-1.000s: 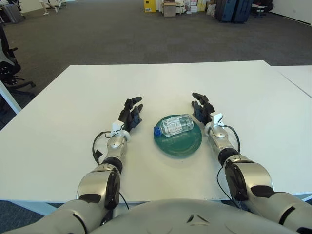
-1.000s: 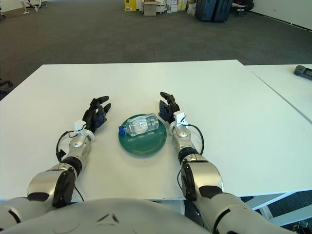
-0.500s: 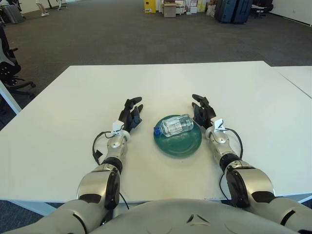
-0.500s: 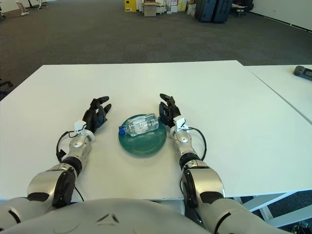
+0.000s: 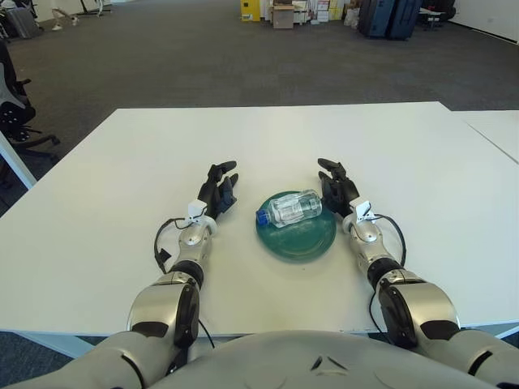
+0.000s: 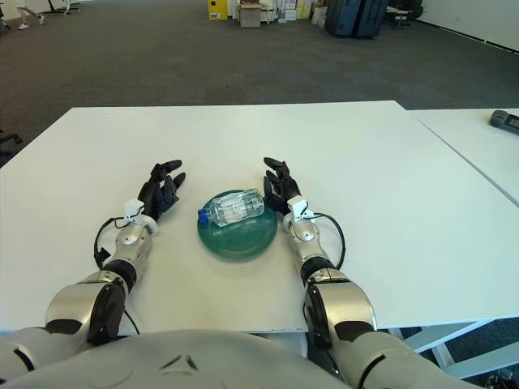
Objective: Put the bottle into the plate.
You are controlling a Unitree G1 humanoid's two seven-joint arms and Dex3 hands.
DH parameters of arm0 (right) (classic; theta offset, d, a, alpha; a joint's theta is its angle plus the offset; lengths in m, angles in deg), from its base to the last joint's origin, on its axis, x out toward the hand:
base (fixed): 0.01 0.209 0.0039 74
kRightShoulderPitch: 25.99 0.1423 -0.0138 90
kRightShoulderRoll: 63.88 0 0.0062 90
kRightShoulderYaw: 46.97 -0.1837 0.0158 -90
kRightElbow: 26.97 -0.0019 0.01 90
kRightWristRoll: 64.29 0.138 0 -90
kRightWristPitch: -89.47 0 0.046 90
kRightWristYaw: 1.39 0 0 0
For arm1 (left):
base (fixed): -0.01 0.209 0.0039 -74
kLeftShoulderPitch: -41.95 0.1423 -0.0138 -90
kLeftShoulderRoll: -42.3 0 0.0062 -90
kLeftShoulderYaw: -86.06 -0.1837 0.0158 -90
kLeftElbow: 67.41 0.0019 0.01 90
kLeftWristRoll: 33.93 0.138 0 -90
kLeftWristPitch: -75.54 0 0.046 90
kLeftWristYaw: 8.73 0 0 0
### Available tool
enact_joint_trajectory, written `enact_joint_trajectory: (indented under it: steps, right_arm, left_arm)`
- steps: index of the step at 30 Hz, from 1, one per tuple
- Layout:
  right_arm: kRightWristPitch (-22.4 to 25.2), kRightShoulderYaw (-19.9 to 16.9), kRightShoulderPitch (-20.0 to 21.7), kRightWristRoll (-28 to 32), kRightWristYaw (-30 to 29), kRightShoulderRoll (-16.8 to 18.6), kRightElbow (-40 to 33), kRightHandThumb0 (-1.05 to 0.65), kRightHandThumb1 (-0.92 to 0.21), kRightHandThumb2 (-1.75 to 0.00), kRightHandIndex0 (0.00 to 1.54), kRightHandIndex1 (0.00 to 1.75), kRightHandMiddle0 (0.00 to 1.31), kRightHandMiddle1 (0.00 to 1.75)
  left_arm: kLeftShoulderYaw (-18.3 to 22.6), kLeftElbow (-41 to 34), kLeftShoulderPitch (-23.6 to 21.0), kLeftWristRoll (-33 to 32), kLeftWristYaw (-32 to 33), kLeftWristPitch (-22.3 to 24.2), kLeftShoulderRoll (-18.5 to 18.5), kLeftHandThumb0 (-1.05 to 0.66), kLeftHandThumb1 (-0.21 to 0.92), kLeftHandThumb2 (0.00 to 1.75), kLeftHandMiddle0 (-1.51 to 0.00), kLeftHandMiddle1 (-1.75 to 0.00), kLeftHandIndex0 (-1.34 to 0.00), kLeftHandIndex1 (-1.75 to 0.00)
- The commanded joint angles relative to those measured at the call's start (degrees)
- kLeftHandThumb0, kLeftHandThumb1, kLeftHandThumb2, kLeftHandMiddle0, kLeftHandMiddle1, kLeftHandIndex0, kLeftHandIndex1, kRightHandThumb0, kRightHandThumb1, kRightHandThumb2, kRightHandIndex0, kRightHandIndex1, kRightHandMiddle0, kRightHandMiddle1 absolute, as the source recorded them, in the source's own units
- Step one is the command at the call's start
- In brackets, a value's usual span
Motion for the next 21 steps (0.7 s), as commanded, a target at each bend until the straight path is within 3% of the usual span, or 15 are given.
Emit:
enact_joint_trajectory:
  steps: [1, 21]
  right_arm:
    - [2.46, -0.03, -4.02, -0.47, -0.14, -0.37, 2.62, -0.80, -0.92, -0.87, 0.28, 0.02, 0.00, 0.61]
    - [6.09, -4.88, -4.38, 3.58, -3.48, 2.38, 2.24, -0.70, -0.92, -0.85, 0.31, 0.02, 0.00, 0.66]
  left_arm:
    - [-0.10, 1.52, 0.60, 0.44, 0.95, 2.39, 1.15, -0.93, 0.92, 0.91, -0.49, -0.07, -0.08, -1.03]
    - [0.35, 1.25, 0.75, -0.03, 2.08, 2.72, 1.72, -0.91, 0.92, 0.85, -0.48, -0.07, -0.04, -1.02]
